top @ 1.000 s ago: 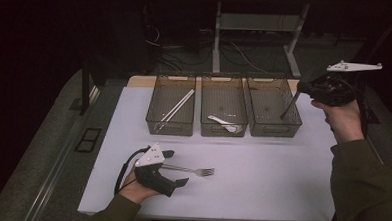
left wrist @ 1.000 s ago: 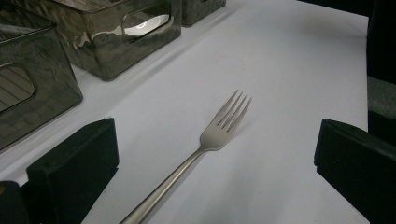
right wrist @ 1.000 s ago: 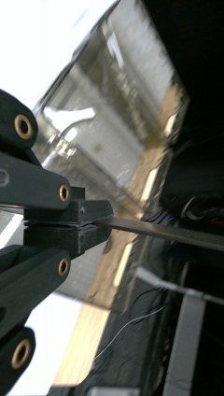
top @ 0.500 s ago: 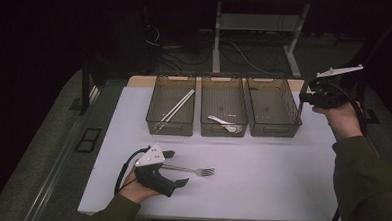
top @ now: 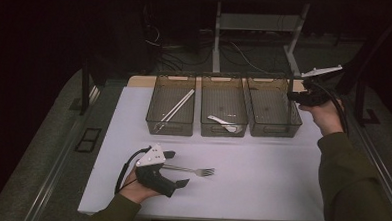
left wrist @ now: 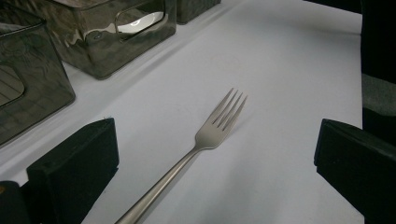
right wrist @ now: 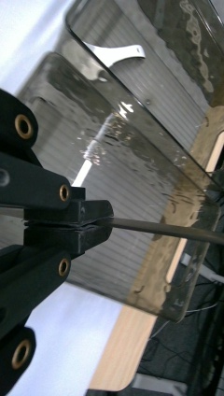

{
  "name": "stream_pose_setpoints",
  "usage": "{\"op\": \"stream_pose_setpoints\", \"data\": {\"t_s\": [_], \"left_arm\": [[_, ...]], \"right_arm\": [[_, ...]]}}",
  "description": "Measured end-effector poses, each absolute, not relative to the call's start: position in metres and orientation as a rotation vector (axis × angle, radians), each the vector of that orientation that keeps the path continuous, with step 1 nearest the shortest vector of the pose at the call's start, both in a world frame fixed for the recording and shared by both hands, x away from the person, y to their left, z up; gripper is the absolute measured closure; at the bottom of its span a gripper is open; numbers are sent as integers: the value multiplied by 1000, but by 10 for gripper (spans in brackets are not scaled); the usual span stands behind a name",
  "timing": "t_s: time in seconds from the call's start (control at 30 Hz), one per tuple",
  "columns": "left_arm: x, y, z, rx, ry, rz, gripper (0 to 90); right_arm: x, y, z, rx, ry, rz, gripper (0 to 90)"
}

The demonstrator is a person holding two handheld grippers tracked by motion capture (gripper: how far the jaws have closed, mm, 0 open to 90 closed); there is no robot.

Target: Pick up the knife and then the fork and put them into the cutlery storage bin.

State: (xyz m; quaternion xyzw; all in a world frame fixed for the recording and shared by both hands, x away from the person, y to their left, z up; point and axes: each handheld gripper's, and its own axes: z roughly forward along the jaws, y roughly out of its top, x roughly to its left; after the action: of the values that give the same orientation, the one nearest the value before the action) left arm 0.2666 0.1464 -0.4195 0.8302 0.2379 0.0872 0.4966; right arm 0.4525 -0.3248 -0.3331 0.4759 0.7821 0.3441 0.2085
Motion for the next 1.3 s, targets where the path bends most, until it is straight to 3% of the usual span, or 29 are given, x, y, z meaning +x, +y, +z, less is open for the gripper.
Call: {"op": "stream_pose_setpoints", "data": {"t_s": [0.63,0.83,0.97,1.3], "left_arm": [[269,147,-419,2007,568,203,0],[269,147,-419,2010,563,206,0],[269,148,-419,2009,566,206,0],[270,148,-420,2019,582,218,0]], "right_arm": [[495,-288,-380,1362,2212,815,859],[492,-288,-380,1386,2233,871,719],[483,-293,-373,1412,2230,1003,580],[432,-300,-357,1302,2236,1231,388]]}}
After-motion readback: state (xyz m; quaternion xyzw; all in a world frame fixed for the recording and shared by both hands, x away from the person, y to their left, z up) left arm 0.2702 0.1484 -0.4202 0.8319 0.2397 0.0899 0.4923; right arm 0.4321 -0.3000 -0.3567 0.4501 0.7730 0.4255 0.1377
